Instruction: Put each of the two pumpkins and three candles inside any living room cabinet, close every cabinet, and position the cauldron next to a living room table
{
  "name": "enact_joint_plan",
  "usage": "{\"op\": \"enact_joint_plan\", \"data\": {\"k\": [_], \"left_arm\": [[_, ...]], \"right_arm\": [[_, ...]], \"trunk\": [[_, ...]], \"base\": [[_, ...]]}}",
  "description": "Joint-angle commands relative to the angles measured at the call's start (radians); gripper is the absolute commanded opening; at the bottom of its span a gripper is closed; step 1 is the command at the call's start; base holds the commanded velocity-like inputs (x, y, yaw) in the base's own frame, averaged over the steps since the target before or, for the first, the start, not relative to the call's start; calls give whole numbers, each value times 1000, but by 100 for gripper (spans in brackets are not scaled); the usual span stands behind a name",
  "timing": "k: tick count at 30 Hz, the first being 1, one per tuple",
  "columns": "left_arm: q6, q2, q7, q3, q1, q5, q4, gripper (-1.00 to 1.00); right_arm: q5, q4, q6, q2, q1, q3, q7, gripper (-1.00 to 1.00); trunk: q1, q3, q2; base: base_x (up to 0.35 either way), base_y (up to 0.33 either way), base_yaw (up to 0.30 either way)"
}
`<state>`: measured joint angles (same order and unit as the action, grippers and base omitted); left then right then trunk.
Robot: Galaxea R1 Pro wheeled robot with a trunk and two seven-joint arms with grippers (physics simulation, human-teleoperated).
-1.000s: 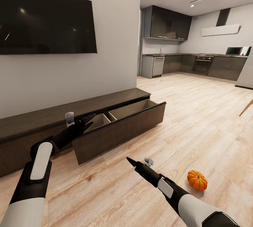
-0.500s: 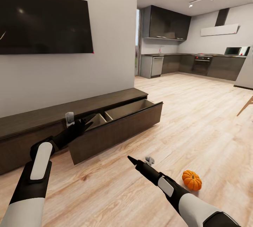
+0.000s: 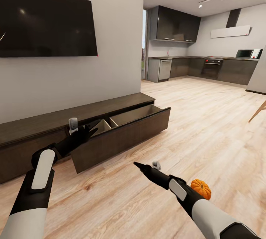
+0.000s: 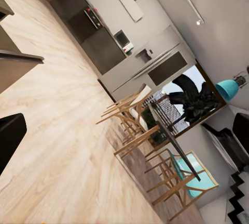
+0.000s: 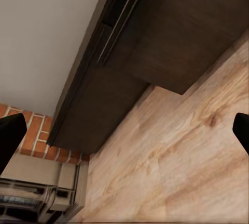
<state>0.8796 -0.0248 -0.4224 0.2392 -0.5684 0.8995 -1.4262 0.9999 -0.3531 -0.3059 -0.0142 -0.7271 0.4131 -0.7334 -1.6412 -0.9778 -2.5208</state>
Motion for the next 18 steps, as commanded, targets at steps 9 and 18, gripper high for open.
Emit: {"op": "enact_joint_plan", "data": {"k": [9, 18], "left_arm": [[8, 0, -4, 2, -1, -1, -1, 100], [7, 0, -2, 2, -1, -1, 0, 100]], "right_arm": [[-1, -71, -27, 81, -4, 3, 24, 100], [-89, -147, -141, 153, -5, 3, 106, 100]], "trunk": [[0, -1, 0], [0, -1, 0]], "base": [[0, 0, 0], [0, 0, 0]]}}
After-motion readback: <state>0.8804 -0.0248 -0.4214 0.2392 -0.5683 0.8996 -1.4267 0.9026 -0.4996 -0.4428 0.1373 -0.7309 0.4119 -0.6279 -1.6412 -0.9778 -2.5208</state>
